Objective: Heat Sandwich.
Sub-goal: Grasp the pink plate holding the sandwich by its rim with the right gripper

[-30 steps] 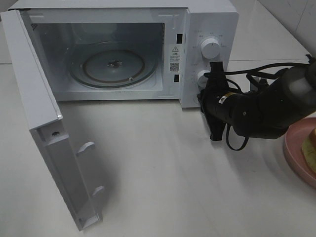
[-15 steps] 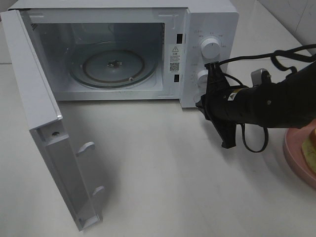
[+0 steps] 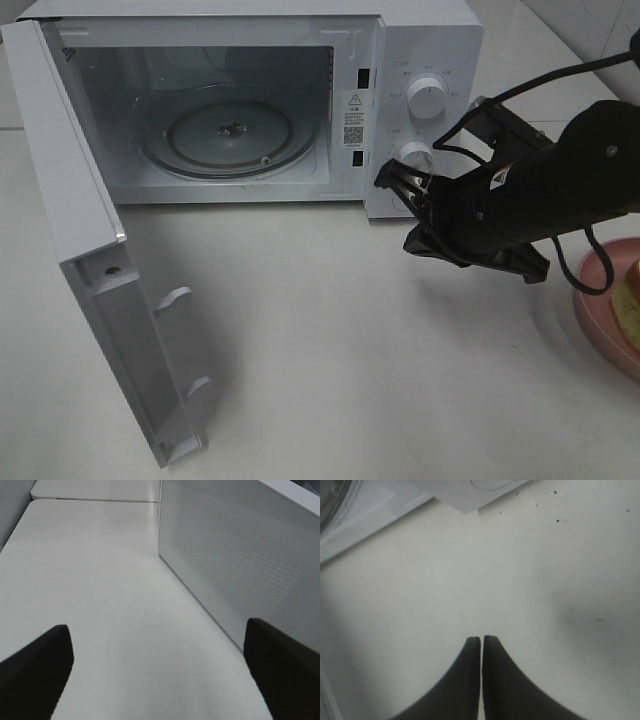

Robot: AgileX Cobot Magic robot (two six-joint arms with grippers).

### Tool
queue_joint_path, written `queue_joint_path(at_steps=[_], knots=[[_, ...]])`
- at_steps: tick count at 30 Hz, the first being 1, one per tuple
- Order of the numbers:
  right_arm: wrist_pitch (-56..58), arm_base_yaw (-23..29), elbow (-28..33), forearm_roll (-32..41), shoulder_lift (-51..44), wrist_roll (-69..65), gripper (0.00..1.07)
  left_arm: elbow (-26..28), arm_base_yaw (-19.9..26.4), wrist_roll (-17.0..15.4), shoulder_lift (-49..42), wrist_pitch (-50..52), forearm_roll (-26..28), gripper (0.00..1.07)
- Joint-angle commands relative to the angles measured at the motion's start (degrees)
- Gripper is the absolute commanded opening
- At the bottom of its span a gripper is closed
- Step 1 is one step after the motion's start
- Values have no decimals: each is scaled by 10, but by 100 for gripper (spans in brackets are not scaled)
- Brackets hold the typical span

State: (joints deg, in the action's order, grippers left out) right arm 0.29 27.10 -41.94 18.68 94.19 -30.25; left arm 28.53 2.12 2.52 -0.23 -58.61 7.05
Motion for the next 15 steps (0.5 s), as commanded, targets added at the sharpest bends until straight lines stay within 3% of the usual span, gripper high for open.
queue_joint_path(at_steps=[1, 8, 15], knots=[[61, -3, 0, -6, -33, 169, 6, -2, -1, -3, -15, -2, 2, 87], [176, -3, 0, -7, -68, 370, 8, -2, -1, -3, -15, -2, 2, 87], [272, -3, -1, -66, -80, 388, 13, -2, -1, -3, -15, -2, 2, 87]])
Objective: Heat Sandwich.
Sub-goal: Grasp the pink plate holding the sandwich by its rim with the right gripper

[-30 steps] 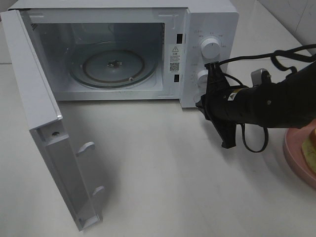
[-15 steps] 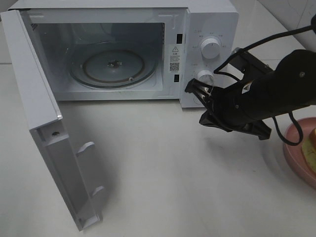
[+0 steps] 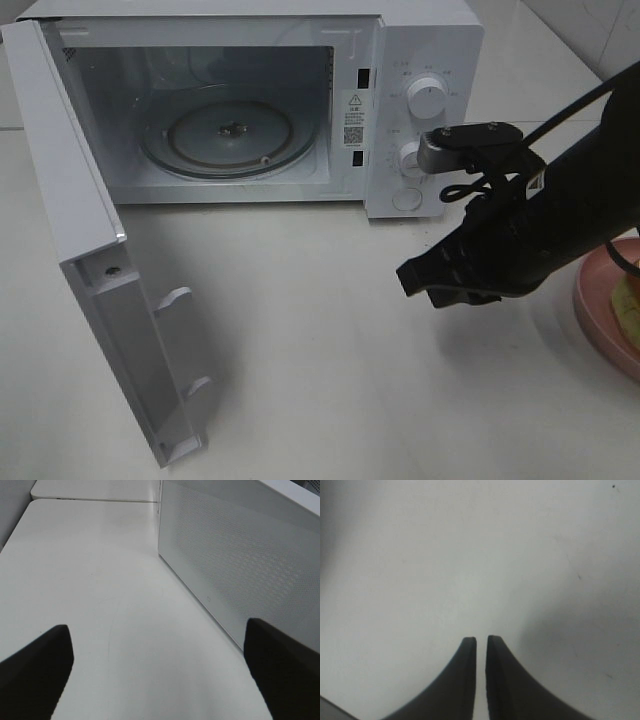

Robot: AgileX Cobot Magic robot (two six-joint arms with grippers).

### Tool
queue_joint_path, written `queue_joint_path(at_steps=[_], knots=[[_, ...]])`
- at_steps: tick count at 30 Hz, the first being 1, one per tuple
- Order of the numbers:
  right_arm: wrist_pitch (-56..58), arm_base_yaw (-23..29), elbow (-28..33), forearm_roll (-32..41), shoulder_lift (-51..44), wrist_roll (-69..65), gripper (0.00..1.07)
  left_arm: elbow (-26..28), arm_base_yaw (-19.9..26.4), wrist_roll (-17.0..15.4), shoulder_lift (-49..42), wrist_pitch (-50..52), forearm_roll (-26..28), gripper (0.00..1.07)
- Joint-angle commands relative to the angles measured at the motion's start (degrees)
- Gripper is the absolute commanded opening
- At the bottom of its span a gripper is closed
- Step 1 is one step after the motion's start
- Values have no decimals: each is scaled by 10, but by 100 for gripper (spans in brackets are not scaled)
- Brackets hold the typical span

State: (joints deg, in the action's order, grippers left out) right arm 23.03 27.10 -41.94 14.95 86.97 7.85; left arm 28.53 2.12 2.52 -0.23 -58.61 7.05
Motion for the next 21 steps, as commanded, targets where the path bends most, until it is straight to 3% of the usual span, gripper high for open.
queue_joint_path(at_steps=[1, 8, 11, 12, 17, 18, 21], knots=[[56, -5, -1, -34, -9, 5, 14, -2, -1, -3, -15, -2, 2, 87], [128, -5, -1, -89, -17, -33, 31, -2, -1, -3, -15, -2, 2, 87], [152, -23, -1, -99, -30, -49, 49, -2, -1, -3, -15, -2, 2, 87], [164, -40, -1, -100, -40, -49, 59, -2, -1, -3, -15, -2, 2, 87], [172, -59, -1, -106, -54, -49, 73, -2, -1, -3, -15, -2, 2, 87], [172, -70, -1, -115, -62, -49, 83, -2, -1, -3, -15, -2, 2, 87], [191, -91, -1, -136, -65, -49, 92, -2, -1, -3, -15, -2, 2, 87]])
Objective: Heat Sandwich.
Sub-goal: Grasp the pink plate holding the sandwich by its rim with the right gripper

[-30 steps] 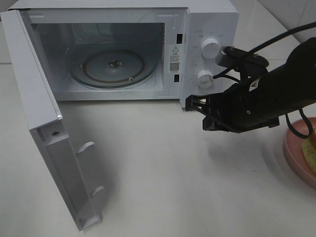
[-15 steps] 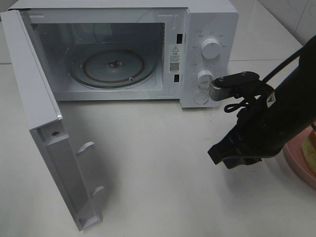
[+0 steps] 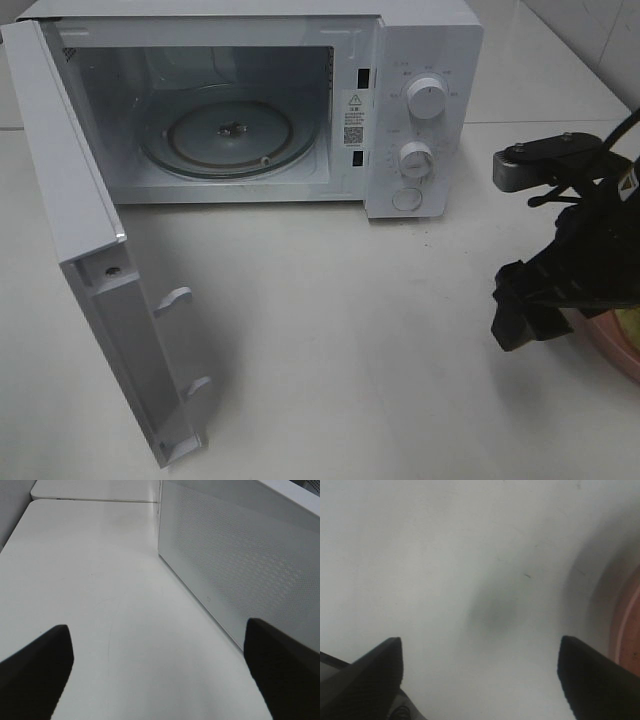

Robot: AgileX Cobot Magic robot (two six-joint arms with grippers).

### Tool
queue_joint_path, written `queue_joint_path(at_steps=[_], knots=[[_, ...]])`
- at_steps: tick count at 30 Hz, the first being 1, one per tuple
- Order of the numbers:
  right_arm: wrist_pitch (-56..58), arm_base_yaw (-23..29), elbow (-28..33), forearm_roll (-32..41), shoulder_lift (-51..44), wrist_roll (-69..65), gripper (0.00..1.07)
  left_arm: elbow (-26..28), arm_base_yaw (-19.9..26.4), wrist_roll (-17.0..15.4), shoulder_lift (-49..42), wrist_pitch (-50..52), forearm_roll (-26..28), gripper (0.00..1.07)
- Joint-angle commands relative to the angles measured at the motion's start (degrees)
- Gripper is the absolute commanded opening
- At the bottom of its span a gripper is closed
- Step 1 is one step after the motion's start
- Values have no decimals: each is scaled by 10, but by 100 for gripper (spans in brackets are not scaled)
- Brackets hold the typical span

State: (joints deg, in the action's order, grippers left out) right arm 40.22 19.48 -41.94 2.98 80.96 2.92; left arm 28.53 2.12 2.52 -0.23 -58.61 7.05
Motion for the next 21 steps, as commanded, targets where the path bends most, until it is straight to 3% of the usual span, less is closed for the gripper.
queue_joint_path(at_steps=[1, 21], knots=[[19, -14, -1, -17, -5, 0, 92, -2, -1, -3, -15, -2, 2, 87], [13, -126, -1, -44, 0, 0, 88, -2, -1, -3, -15, -2, 2, 87]])
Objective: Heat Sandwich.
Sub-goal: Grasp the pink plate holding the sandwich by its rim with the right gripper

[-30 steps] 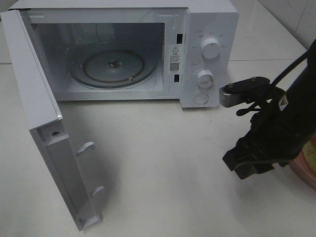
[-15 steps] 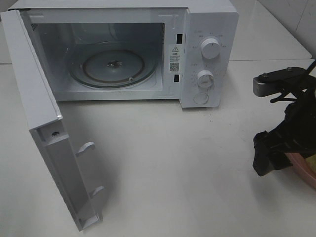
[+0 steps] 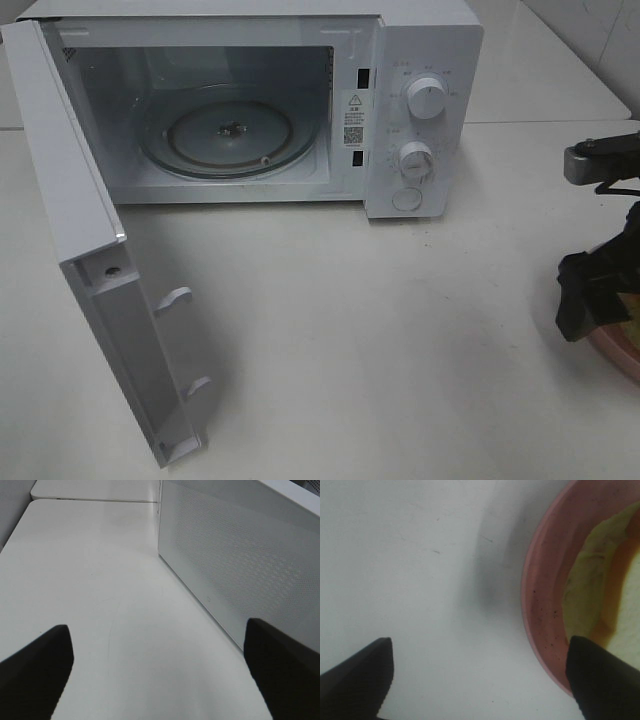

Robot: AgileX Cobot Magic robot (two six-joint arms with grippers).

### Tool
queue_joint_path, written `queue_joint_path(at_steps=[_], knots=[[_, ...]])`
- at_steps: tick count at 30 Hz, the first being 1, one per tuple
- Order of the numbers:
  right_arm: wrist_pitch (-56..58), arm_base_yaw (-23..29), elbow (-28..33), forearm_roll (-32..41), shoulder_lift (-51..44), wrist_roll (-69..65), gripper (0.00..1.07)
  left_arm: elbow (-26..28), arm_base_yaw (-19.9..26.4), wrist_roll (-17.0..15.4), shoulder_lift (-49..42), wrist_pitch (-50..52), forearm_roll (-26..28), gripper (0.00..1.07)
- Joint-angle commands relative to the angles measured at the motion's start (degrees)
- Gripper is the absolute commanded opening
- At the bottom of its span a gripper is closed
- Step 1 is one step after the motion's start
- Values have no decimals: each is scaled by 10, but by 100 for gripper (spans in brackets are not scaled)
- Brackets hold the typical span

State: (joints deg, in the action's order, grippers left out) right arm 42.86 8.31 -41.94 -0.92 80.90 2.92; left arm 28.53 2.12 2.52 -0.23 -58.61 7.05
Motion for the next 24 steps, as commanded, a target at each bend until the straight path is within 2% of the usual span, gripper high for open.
queue_joint_path(at_steps=[1, 7, 17, 24], knots=[[-20, -23, -1, -5, 8, 0, 88, -2, -1, -3, -15, -2, 2, 87], [-46, -44, -1, -4, 45, -1, 87, -2, -1, -3, -15, -2, 2, 87], [-89, -44, -1, -7, 108, -2, 87, -2, -1, -3, -15, -2, 2, 87], [-111, -44, -3, -70, 158, -57, 86, -2, -1, -3, -15, -2, 2, 87]])
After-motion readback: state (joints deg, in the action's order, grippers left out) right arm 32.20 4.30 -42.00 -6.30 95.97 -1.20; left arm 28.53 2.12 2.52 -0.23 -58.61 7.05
